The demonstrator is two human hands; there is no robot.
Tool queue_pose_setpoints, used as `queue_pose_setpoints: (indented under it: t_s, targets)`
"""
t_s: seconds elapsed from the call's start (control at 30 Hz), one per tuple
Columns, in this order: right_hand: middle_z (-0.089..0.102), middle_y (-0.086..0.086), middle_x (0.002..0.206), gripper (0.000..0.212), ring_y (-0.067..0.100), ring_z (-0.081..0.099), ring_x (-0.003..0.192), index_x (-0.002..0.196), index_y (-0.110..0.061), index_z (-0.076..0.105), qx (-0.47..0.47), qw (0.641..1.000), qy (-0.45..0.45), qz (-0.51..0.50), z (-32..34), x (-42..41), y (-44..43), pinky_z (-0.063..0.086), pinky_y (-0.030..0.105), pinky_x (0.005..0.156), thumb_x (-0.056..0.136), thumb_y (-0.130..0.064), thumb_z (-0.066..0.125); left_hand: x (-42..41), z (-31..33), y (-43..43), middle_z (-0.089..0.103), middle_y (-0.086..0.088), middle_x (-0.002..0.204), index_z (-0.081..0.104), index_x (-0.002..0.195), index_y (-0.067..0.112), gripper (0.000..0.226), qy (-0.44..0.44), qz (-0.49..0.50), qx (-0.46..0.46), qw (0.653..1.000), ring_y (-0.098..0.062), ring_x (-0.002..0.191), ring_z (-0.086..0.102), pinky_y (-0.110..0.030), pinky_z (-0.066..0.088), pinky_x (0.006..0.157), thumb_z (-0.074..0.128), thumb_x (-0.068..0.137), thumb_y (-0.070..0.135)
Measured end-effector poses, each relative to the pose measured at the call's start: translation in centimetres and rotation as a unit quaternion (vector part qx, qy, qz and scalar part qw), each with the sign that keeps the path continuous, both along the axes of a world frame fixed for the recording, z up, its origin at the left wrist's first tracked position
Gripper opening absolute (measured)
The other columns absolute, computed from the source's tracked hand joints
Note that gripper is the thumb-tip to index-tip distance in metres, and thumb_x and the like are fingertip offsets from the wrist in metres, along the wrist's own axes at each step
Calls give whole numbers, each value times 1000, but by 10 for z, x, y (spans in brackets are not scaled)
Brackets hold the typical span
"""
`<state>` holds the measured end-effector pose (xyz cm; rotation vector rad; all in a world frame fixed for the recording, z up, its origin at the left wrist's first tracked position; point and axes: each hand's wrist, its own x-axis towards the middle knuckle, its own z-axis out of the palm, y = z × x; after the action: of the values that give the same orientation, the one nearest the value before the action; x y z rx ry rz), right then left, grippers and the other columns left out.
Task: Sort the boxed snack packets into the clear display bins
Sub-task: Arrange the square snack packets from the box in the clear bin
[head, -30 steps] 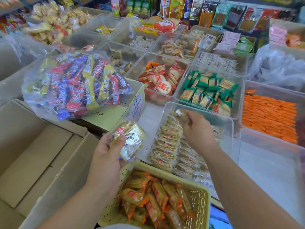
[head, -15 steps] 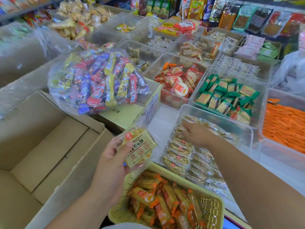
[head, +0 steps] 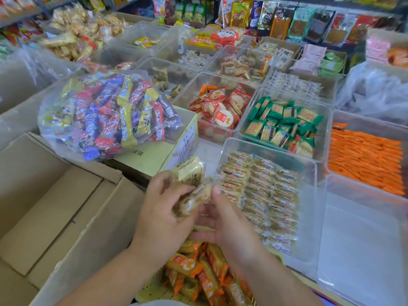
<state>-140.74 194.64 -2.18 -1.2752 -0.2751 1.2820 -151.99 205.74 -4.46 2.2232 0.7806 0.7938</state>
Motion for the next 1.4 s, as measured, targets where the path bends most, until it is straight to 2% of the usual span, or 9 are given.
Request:
queue_pose_setpoints:
  t_s: [0.2, 0.37, 0.5, 0.77, 0.97, 1.07, 1.13, 1.27, 1.4]
  targets:
    - [73, 12, 117, 38, 33, 72, 106, 129, -11, 60, 18, 987, 106, -118, -3, 12, -8, 59, 53, 88, 100, -35, 59, 7, 7, -12, 32, 15, 131, 62, 131, 28, 64, 0, -111, 65, 992, 10, 126, 38, -6, 31, 105, 76, 71, 44]
    - [77, -3, 101, 14, 23, 75, 93, 110, -26, 67, -34, 975, -145, -164, -7, 63, -10, 61, 49, 79, 99, -33, 61, -2, 10, -6, 28, 36, 134, 61, 126, 37, 53, -33, -35, -8, 999, 14, 130, 34, -2, 28, 103, 74, 75, 43]
    - [69, -16, 79, 11, -1, 64, 68, 96, -41, 59, -120, 857, -479, -145, -16, 133, 14, 45, 14, 51, 92, -43, 68, -9, 0, 0, 42, 35, 131, 63, 114, 56, 47, -61, 47, -191, 979, 3, 120, 52, -4, 46, 82, 80, 79, 30]
    - [68, 7, 123, 40, 29, 64, 100, 133, -21, 58, -288, 689, -631, 209, -88, 183, 78, 51, 35, 80, 99, -42, 55, -17, -2, 8, 61, -10, 91, 74, 107, 43, 33, -122, 100, -424, 892, -28, 78, 60, -28, 55, 76, 75, 75, 36]
    - [56, 15, 143, 52, 34, 56, 125, 143, -14, 48, -270, 705, -605, 253, -101, 180, 80, 44, 43, 104, 104, -48, 40, -24, 1, 11, 74, 11, 87, 73, 106, 42, 27, -118, 100, -435, 887, -23, 82, 69, -29, 60, 77, 80, 87, 23]
    - [49, 9, 151, 60, 33, 46, 137, 151, -22, 41, -273, 663, -651, 249, -82, 169, 75, 41, 48, 111, 102, -57, 37, -22, 3, 10, 77, -3, 107, 75, 107, 36, 32, -129, 96, -459, 874, -34, 98, 70, -49, 58, 94, 75, 76, 32]
    - [49, 4, 152, 58, 28, 42, 140, 150, -26, 42, -209, 695, -668, 165, -61, 150, 67, 39, 49, 112, 102, -57, 39, -18, 6, 10, 73, -12, 115, 75, 108, 36, 33, -124, 94, -462, 873, -36, 103, 68, -50, 57, 96, 73, 75, 35]
    - [43, -10, 152, 53, 7, 36, 141, 146, -35, 45, 31, 790, -600, 124, -27, 94, 23, 34, 35, 115, 94, -32, 54, -7, 8, 13, 77, -5, 109, 77, 99, 29, 24, -125, 44, -514, 848, -20, 83, 70, -38, 59, 74, 74, 76, 28]
    - [35, -7, 160, 65, 16, 31, 148, 145, -31, 52, 108, 752, -631, 154, -22, 69, -17, 31, 35, 118, 88, -2, 60, 14, 12, 13, 75, -11, 94, 77, 89, 22, 23, -101, -22, -582, 806, -18, 70, 68, -31, 58, 57, 68, 83, 1]
